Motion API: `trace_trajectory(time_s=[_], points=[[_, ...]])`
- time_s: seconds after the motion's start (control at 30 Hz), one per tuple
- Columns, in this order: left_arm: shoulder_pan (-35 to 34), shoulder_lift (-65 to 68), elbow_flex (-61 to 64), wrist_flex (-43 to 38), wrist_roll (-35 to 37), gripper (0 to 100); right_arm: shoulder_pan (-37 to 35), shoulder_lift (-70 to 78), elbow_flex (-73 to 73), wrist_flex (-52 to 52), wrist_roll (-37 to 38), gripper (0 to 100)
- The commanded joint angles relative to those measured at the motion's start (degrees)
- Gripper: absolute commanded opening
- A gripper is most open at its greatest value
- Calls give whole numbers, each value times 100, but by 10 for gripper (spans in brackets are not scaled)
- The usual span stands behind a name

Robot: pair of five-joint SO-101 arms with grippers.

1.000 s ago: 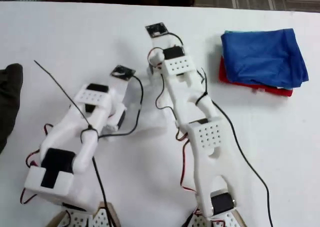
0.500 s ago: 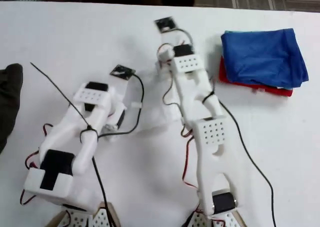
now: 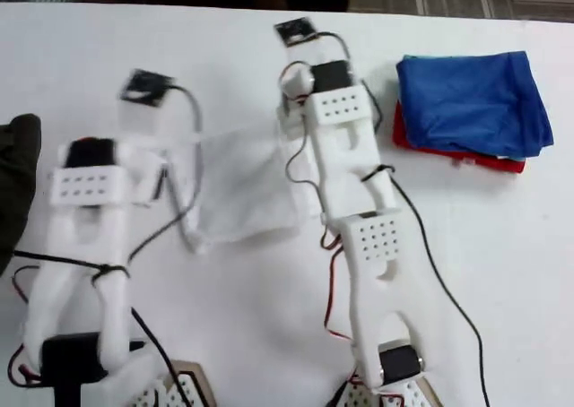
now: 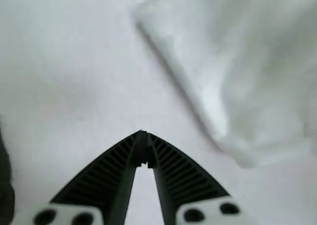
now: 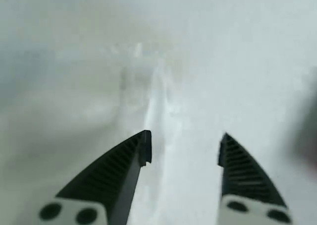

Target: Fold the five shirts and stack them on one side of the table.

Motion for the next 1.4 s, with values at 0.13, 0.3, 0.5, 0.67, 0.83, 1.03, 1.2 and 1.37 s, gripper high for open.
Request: trace_trajectory(time_s=[0.13, 0.3, 0.5, 0.67, 0.83, 1.03, 1.2, 1.37], points=[[-1116, -264, 444, -123, -141, 55, -620, -479, 299, 92, -413, 359], [-1591, -273, 813, -396, -615, 64, -620, -435, 800, 40, -589, 359], [-1837, -273, 910, -457, -633, 64, -567, 347, 905, -303, -598, 358], [-2048, -281, 910, -466, -633, 64, -593, 884, 536, -242, -580, 355], [-2092, -281, 910, -457, -633, 64, -585, 1007, 413, 40, -563, 192], [-2092, -290, 875, -440, -607, 64, -523, 1015, 422, 312, 211, 30], [-2092, -290, 910, -440, -607, 64, -110, 831, 193, 321, 281, 19], [-2084, -290, 910, -466, -607, 64, 602, 4, -246, 330, 501, 19]])
